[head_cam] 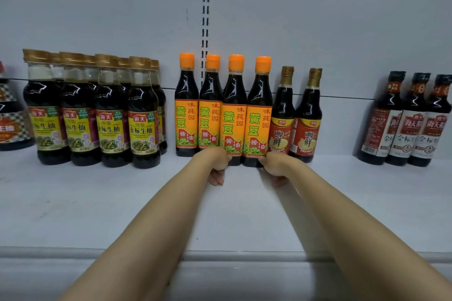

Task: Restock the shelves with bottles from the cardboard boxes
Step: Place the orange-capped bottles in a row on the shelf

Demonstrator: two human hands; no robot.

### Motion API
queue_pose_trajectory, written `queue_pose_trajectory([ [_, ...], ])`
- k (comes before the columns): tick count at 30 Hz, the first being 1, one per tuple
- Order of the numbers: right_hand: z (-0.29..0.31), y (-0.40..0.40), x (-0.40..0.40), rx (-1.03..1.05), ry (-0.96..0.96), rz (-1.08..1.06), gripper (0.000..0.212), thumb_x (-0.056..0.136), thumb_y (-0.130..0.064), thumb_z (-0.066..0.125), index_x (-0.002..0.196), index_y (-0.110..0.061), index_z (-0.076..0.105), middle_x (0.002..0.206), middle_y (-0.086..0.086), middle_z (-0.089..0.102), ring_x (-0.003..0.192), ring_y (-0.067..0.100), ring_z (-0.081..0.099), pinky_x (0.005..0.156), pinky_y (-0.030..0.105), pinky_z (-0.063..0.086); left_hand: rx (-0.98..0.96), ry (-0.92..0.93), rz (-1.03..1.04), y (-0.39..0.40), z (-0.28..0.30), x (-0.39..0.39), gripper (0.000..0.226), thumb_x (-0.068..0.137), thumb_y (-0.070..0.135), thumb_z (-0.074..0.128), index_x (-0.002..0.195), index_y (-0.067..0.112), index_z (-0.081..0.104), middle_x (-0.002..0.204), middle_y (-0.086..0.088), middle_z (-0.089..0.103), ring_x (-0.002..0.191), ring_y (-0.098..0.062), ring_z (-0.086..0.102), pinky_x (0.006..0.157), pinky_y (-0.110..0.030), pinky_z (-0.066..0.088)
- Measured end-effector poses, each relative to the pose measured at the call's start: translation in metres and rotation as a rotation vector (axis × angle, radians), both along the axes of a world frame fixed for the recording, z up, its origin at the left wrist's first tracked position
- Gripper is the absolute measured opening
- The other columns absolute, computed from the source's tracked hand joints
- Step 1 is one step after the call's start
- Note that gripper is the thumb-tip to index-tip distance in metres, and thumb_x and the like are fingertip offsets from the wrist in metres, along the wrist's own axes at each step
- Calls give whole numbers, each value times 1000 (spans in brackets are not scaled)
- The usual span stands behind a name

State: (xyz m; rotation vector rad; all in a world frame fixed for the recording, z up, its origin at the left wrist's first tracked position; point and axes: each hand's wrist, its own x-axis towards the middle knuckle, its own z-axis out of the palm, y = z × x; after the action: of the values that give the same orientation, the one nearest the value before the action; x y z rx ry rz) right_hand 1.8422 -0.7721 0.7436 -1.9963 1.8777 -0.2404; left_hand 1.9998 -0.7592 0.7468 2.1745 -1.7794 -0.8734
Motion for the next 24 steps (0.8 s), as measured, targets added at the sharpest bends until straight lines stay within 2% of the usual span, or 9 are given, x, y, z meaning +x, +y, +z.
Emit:
queue_pose_trajectory([
  [2,0,-3,0,1,20,4,20,107,-20,24,103,-11,42,91,9,49,69,21,51,54,27,40,8,-25,-15,3,3,0,39,105,23,27,115,1,57,39,-6,58,29,-13,54,52,-29,51],
  [3,1,-5,1,3,31,-1,18,106,-19,25,102,-12,41,90,9,49,73,24,52,58,29,42,3,-31,-18,3,4,-1,38,104,17,26,133,3,47,38,-5,58,28,-12,53,51,-28,50],
  [5,1,-8,2,9,39,-17,17,106,-18,26,102,-13,41,85,8,48,70,23,52,57,29,43,-5,-23,-21,4,7,-3,44,102,9,24,145,9,34,37,-4,57,28,-12,53,48,-26,49],
  [8,3,-11,3,36,31,-55,20,106,-25,28,103,-12,42,77,9,48,58,21,50,48,26,41,-1,-15,-25,0,7,-3,50,100,4,23,149,12,25,37,-4,56,28,-12,53,46,-26,49],
  [11,2,-17,3,63,-25,-119,36,105,-36,30,114,-6,48,80,11,53,53,20,51,37,18,35,-1,-17,-21,-9,4,-5,48,102,7,23,150,10,22,36,-6,56,29,-14,54,54,-31,51],
  [15,3,-23,5,64,-28,-115,47,105,-40,25,128,-4,45,94,12,56,59,19,52,46,28,38,-14,-32,-17,-15,2,-6,44,105,17,25,147,8,28,50,-11,58,45,-19,58,61,-33,53],
  [19,5,-24,6,109,-99,-174,44,104,-40,29,109,-2,50,71,13,58,49,23,55,41,26,41,-5,-23,4,-17,4,-7,44,105,24,25,145,8,32,57,-12,58,53,-20,56,59,-32,51],
  [22,3,-26,9,90,-124,-212,37,103,-35,35,109,-3,50,68,14,58,41,22,55,38,23,43,6,-16,22,-21,4,-8,45,105,28,24,143,6,35,66,-13,57,51,-20,56,55,-31,50],
  [24,1,-25,11,54,-93,-181,25,103,-26,33,98,-5,47,71,13,58,51,24,59,53,30,54,14,-13,22,-24,4,-8,45,105,27,23,143,5,35,66,-13,57,42,-19,57,54,-32,50],
])
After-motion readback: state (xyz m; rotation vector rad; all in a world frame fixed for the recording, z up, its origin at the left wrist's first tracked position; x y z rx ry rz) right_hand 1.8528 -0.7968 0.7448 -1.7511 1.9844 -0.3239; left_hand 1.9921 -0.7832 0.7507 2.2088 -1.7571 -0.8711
